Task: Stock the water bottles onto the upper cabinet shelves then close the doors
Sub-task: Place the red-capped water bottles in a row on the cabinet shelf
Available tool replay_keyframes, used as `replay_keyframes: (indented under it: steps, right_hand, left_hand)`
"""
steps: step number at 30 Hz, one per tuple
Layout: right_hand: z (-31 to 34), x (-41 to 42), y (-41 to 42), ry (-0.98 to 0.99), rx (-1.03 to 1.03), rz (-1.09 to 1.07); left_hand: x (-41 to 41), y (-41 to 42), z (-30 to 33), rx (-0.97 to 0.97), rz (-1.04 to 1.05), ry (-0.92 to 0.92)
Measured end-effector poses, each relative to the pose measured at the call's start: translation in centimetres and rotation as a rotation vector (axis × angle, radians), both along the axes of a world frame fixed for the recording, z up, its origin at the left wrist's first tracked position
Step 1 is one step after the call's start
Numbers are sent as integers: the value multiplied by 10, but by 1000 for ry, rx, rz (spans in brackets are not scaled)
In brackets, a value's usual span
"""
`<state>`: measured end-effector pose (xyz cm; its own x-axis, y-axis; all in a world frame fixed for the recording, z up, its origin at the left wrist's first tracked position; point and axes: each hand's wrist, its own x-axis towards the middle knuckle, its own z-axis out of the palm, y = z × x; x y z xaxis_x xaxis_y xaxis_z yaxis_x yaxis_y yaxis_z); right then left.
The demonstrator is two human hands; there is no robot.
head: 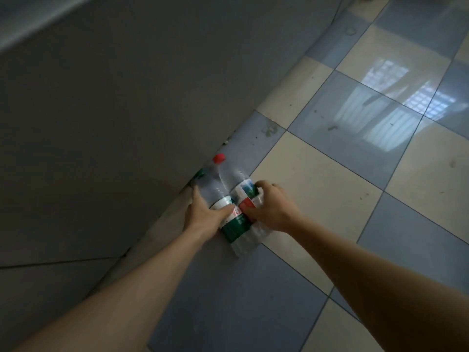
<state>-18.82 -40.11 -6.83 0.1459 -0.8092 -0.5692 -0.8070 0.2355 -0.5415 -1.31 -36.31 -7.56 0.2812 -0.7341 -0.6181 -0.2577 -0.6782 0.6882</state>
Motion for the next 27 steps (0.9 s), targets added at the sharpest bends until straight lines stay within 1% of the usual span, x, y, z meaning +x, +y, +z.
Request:
replay_keyframes:
  steps: [3, 4, 6, 10, 13, 16, 18, 20, 23, 24, 27]
  right_hand:
    - [3, -10, 1, -5, 188, 3]
    - [2, -12, 0, 9, 218, 4]
    - [1, -12, -5, 6, 213, -24]
    - [2, -3, -29, -149, 116, -208]
    - [0, 10, -39, -261, 131, -247]
    - [-2, 17, -39, -339, 161, -299]
    - [2, 13, -36, -371, 149, -344]
    - [12, 2, -35, -422, 95, -365]
    - [36, -17, -33, -485, -85, -317]
    - [44, -23, -32, -484, -166, -285]
    - [64, -36, -25, -394, -402, -185]
  left_hand:
    - [5, -1, 7, 29, -151, 118]
    - [5, -1, 10, 31, -190, 131]
    - [2, -7, 12, -2, -241, 88]
    - [-7, -26, 13, -23, -194, -9]
    - [-15, -37, 8, -22, -153, -122]
    - [-17, -39, 5, -38, -97, -114]
    - [-17, -35, 10, -67, -106, -84]
    - [-18, -31, 20, -137, -149, -52]
    - [-20, -31, 44, -310, -225, -65]
    - [-20, -32, 53, -370, -237, -83]
    - [-19, -33, 73, -525, -234, -81]
